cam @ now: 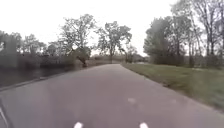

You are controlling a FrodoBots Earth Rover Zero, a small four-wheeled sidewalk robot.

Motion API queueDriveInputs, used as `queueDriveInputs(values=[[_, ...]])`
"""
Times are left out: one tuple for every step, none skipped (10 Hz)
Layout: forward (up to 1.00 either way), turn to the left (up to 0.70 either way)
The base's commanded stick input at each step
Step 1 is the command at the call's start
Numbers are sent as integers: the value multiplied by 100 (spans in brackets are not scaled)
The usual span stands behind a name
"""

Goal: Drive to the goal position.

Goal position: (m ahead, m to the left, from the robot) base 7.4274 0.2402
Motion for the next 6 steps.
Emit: queueDriveInputs(values=[[100,0],[100,0],[100,0],[100,0],[100,0],[100,0]])
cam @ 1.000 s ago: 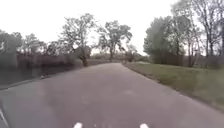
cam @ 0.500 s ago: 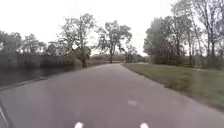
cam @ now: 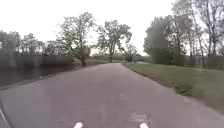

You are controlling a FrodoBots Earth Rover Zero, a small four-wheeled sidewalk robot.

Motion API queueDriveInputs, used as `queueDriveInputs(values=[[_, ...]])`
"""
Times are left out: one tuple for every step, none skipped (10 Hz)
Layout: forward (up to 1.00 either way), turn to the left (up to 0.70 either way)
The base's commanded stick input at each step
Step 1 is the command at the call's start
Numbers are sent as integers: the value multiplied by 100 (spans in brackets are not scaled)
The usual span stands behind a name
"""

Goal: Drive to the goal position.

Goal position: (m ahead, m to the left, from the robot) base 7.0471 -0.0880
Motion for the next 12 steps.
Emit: queueDriveInputs(values=[[100,0],[100,0],[100,0],[100,0],[100,0],[100,0],[100,0],[100,0],[100,0],[100,0],[100,0],[100,0]])
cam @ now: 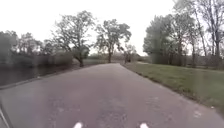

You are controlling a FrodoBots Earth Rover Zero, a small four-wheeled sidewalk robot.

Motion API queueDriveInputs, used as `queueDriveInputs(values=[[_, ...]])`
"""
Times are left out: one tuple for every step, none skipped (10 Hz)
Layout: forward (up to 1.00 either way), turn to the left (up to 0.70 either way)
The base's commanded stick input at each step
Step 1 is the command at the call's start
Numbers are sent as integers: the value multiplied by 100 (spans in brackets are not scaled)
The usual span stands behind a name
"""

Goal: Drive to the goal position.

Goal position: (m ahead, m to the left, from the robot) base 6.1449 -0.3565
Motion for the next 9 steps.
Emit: queueDriveInputs(values=[[100,0],[100,0],[100,0],[100,0],[100,0],[100,0],[100,0],[100,0],[100,0]])
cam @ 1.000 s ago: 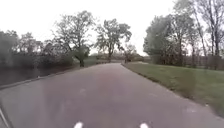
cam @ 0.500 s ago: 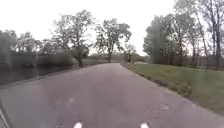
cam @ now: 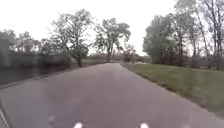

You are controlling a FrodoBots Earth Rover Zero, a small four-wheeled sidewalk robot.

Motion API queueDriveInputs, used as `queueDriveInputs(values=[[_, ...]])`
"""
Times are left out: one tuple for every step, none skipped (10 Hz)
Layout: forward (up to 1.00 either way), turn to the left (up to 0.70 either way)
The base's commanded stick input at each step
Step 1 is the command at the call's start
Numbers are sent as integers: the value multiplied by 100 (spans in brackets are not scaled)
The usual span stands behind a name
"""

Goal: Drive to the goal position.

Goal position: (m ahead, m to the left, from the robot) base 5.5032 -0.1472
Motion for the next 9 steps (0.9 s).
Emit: queueDriveInputs(values=[[100,0],[100,0],[100,24],[100,35],[100,40],[100,16],[100,0],[100,0],[100,0]])
